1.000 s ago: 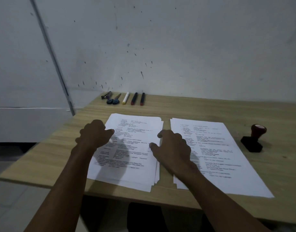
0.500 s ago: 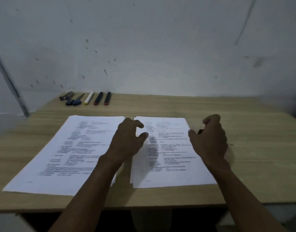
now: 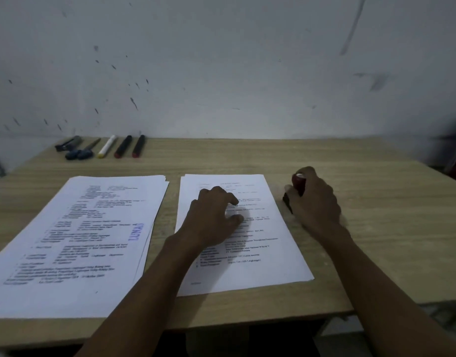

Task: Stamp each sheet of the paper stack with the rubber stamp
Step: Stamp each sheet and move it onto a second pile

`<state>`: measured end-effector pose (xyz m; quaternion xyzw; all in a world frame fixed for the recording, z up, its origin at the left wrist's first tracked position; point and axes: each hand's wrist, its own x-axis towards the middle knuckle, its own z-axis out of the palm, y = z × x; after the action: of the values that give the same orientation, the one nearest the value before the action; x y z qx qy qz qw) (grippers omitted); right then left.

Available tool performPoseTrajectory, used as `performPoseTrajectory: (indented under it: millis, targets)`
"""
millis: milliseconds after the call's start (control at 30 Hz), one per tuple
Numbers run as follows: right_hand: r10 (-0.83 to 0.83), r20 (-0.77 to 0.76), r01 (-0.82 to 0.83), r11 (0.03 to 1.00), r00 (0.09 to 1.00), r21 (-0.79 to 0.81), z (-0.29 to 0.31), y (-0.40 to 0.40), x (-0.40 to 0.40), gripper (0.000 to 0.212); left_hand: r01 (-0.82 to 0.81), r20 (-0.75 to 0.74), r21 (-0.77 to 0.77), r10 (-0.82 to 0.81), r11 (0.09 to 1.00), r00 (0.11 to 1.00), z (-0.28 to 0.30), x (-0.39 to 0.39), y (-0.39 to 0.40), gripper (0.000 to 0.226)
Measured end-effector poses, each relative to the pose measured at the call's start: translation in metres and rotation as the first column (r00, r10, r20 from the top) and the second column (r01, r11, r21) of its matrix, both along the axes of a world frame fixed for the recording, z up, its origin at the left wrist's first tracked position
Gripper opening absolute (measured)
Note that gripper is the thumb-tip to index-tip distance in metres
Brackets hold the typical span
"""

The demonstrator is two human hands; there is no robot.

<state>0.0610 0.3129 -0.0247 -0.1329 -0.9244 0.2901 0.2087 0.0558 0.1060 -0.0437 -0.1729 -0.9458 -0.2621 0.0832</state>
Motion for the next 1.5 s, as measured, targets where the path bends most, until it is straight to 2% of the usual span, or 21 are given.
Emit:
performPoseTrajectory:
  millis: [100, 233, 367, 567, 733, 867, 1033, 1500]
  targets:
    - [0.008, -0.064, -0.007, 1.000, 0.998, 0.003, 0.002, 0.002, 0.003, 0.027, 0.002, 0.014, -0.036, -0.002, 0.999, 1.000, -0.004, 0.000, 0.001, 0.040]
    - [0.112, -0.155, -0.124, 0.990, 0.982, -0.066, 0.004, -0.004, 0.020, 0.026, -0.017, -0.019, -0.047, 0.016, 0.999, 1.000, -0.011, 0.000, 0.003, 0.035]
    - [0.235, -0.139, -0.233, 0.972, 0.962, 0.031, -0.002, -0.014, 0.038, 0.022, -0.019, -0.037, -0.059, 0.016, 0.998, 0.999, -0.017, 0.000, 0.002, 0.035]
    - [0.289, -0.093, -0.281, 0.955, 0.953, 0.095, -0.014, -0.026, 0.048, 0.022, -0.010, -0.054, -0.055, 0.007, 0.998, 0.998, -0.021, 0.001, 0.002, 0.037]
    - [0.284, -0.113, -0.272, 0.956, 0.952, 0.109, -0.018, -0.027, 0.049, 0.022, -0.006, -0.059, -0.054, 0.003, 0.999, 0.998, -0.021, 0.000, 0.001, 0.037]
    - [0.296, -0.105, -0.280, 0.949, 0.949, 0.144, -0.019, -0.031, 0.051, 0.035, -0.009, -0.057, -0.052, 0.006, 0.999, 0.998, -0.022, -0.001, 0.000, 0.037]
    - [0.252, -0.101, -0.227, 0.950, 0.962, 0.214, -0.022, -0.033, 0.046, 0.019, -0.007, -0.057, -0.049, 0.004, 0.999, 0.998, -0.021, -0.001, 0.001, 0.036]
    - [0.165, -0.119, -0.129, 0.955, 0.979, 0.266, -0.030, -0.037, 0.041, 0.016, -0.014, -0.071, -0.046, 0.010, 0.999, 0.997, -0.026, -0.001, 0.000, 0.036]
